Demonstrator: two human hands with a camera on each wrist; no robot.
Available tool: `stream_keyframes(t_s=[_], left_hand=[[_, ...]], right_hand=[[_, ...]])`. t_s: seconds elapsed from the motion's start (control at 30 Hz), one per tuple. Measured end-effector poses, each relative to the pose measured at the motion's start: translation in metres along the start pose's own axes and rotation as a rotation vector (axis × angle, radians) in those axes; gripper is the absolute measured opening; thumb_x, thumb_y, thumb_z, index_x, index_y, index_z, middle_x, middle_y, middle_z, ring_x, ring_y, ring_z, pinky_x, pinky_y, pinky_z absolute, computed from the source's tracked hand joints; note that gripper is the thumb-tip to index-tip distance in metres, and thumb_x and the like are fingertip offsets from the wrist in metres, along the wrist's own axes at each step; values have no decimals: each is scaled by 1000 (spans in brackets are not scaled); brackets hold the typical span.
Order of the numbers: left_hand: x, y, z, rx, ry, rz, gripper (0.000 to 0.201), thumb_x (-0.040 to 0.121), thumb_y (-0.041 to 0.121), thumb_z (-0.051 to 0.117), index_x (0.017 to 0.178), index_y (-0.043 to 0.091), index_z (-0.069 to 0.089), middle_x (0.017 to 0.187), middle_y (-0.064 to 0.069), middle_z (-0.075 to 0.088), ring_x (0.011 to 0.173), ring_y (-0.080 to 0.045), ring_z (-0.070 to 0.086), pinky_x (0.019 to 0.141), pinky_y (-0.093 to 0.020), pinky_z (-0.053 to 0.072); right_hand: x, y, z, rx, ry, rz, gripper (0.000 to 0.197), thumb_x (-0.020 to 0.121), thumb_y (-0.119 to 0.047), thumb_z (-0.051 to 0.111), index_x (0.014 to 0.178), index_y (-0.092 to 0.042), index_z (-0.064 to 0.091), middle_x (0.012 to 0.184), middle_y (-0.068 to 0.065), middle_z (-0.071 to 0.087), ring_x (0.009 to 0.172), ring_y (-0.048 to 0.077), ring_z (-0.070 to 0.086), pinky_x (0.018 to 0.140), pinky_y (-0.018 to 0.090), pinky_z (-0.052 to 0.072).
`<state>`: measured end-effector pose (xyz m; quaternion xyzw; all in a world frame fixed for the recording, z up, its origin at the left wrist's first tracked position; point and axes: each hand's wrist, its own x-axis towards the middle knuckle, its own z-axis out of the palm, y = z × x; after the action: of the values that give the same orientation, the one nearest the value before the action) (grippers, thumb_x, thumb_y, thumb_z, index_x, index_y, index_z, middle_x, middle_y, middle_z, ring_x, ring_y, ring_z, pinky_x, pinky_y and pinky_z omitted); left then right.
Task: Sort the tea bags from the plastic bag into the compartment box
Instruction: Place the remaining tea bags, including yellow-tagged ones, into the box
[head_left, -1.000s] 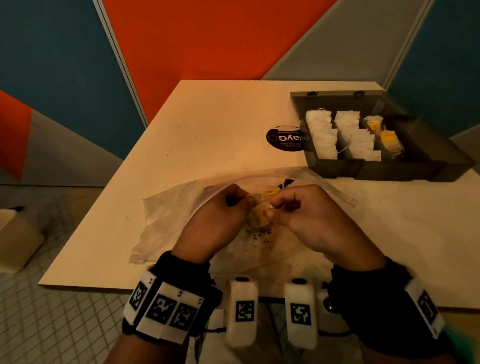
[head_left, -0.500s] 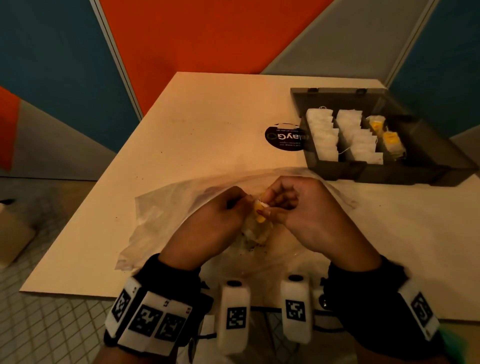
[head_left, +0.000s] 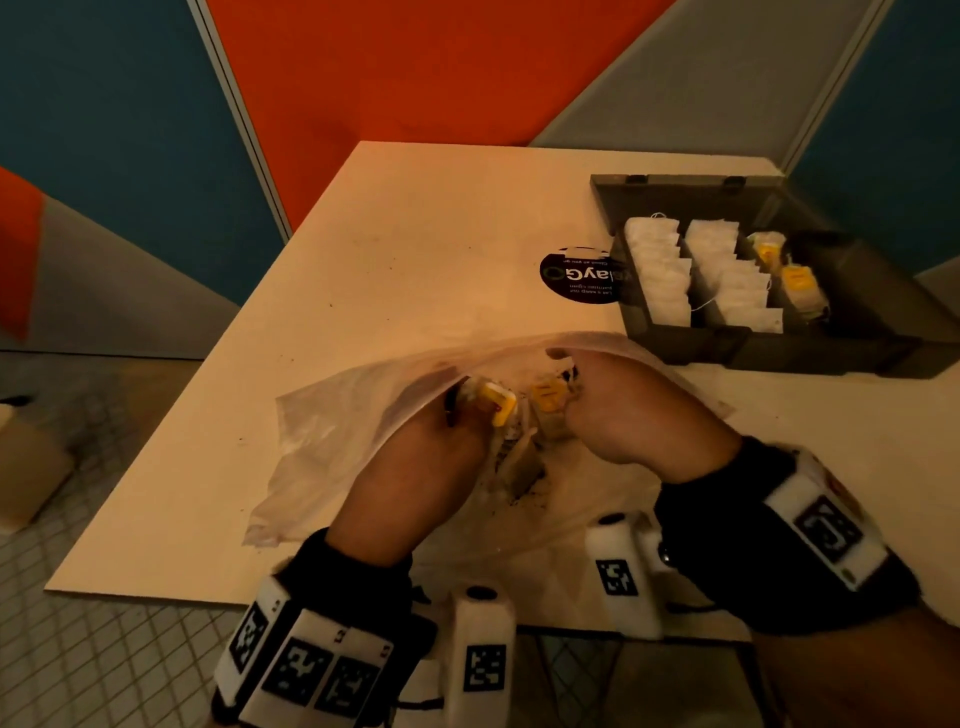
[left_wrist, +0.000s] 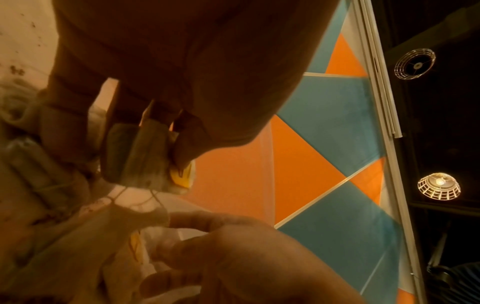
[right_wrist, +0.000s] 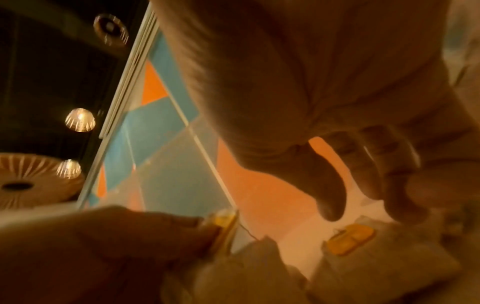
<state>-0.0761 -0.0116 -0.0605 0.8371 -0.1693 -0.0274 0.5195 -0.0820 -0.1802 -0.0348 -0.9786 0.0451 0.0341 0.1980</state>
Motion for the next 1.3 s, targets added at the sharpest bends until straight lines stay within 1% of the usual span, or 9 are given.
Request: stream_keyframes(t_s=[0.1, 0.17, 0.27, 0.47, 0.57, 0.7, 0.87, 1.0, 1.3], left_hand=[[1, -7, 1, -45, 23, 1, 27, 91, 41, 47, 76, 21, 58, 69, 0, 58, 70, -23, 60, 75, -49, 53], [1, -8, 1, -74, 52, -24, 19, 92, 33, 52, 77, 24, 59, 68, 7, 57, 70, -17, 59, 76, -44, 54], [0, -9, 1, -104, 108, -60, 17, 93, 22, 57, 78, 20, 63, 69, 5, 62, 72, -12, 62, 76, -34, 52], [1, -5, 2, -66, 172, -32, 23, 92, 18, 60, 70, 12, 62, 64, -2, 61, 62, -13, 59, 63, -26, 45], [1, -2, 3, -31, 216, -21, 26, 92, 20, 60, 67, 13, 60, 69, 2, 64, 61, -8, 60, 62, -22, 46], [0, 5, 7, -51, 215, -112, 21, 90, 31, 63, 77, 15, 67, 66, 0, 67, 65, -12, 64, 71, -39, 55], [-5, 19, 4, -63, 130, -110, 20, 89, 26, 62, 77, 14, 71, 67, -7, 68, 63, -21, 63, 66, -41, 51], [-7, 20, 1, -90, 64, -117, 20, 91, 14, 60, 76, 14, 73, 59, 3, 66, 52, -5, 55, 59, -31, 46], [-6, 18, 3, -101, 40, -103, 24, 95, 20, 58, 76, 19, 73, 54, 14, 62, 50, 2, 52, 56, -19, 42]], right_hand=[[9, -7, 0, -158, -52, -59, 30, 91, -27, 48, 115, -17, 64, 123, 6, 64, 108, 24, 58, 95, 33, 46], [11, -9, -2, -204, -68, -56, 26, 83, -35, 56, 104, -25, 68, 114, 1, 67, 102, 22, 61, 91, 34, 49], [10, -11, -5, -186, -6, -36, 9, 80, -31, 65, 86, -25, 67, 99, -1, 65, 91, 20, 59, 83, 30, 50], [-3, 0, -11, 47, 27, 69, 7, 80, -28, 76, 81, -26, 69, 91, -8, 58, 83, 11, 55, 69, 26, 44], [-19, 0, -21, 293, -26, 62, 6, 82, -22, 75, 84, -27, 72, 87, -9, 66, 78, 6, 61, 64, 21, 48], [-34, -10, -36, 607, -206, 13, 12, 83, -11, 73, 86, -22, 74, 76, -3, 73, 55, -3, 60, 49, 10, 44], [-27, -12, -29, 664, -102, 8, 21, 80, -9, 76, 93, -24, 69, 74, -1, 75, 60, 3, 66, 55, 16, 49], [-26, -10, -21, 675, -33, 21, 31, 78, -10, 78, 99, -27, 64, 72, -4, 74, 68, 8, 70, 71, 25, 55], [-24, -14, -12, 571, 49, 40, 22, 77, -14, 81, 89, -31, 72, 82, -3, 70, 73, 12, 69, 54, 20, 50]])
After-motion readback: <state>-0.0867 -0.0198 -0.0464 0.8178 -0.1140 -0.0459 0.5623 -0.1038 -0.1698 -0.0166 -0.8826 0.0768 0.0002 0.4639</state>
